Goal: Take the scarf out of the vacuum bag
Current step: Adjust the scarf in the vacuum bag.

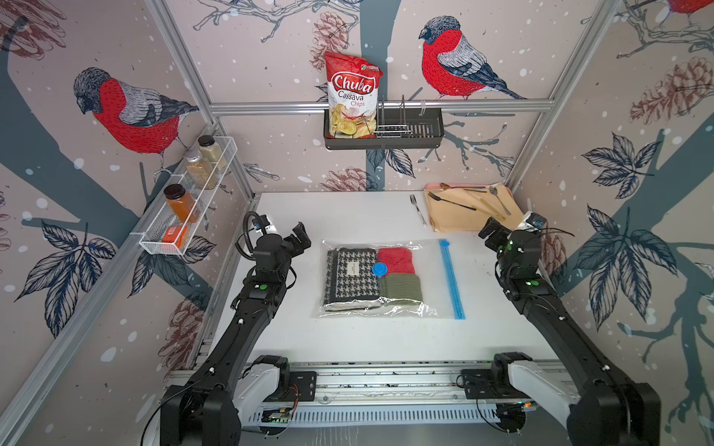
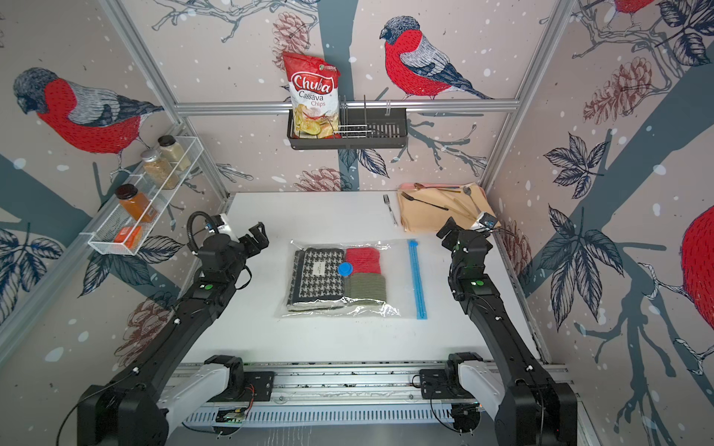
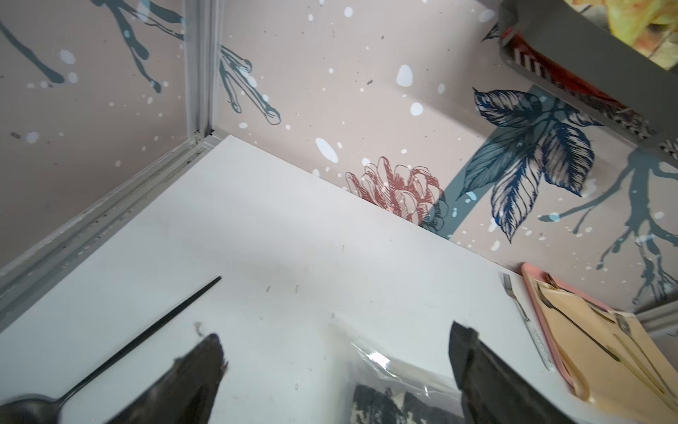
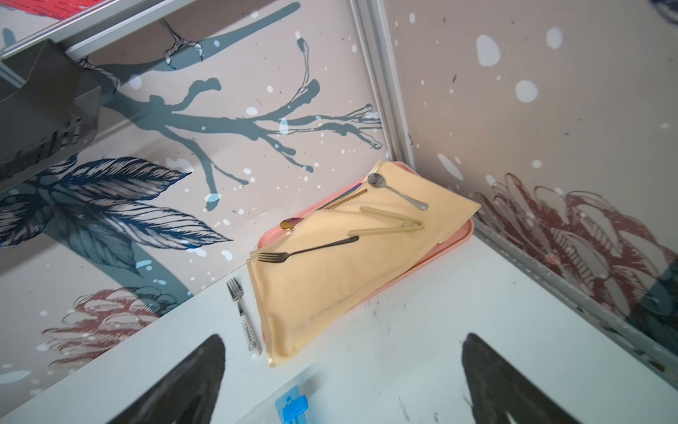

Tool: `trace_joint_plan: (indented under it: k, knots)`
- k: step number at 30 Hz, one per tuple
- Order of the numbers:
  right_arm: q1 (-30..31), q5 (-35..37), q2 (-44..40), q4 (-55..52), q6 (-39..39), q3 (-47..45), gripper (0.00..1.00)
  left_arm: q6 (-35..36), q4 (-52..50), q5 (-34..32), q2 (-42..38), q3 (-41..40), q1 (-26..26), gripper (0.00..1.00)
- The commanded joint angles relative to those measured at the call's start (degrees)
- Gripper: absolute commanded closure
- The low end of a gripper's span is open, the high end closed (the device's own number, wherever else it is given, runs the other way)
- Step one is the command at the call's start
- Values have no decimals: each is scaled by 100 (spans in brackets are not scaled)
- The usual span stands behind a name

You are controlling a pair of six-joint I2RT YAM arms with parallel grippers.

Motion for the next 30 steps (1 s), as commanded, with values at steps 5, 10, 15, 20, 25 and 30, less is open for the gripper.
trace_joint_plan:
  k: [5,10,15,20,25,30]
  knots:
    - [1463,1670,775,-270,-419,629,0,525,-1683,-1426,1345,1948,-1010,2]
    - [1502,2087,1767,-1561,50,1610,0,-113,-1715,-1877,1679,2061,-1129,2]
    - [766,805,1702,-1826,370,1688,0,236,-602,-589,1185,1345,-1128,1]
    - [705,56,649,-272,108,511,0,148,806,-98,454,369,-1108,2]
    - [791,306,637,-449,-33,568,0,126,307,-158,871,883,-1084,2]
    - [1078,1720,897,-1535,169,1154,0,-351,-42,-734,1172,1157,-1101,2]
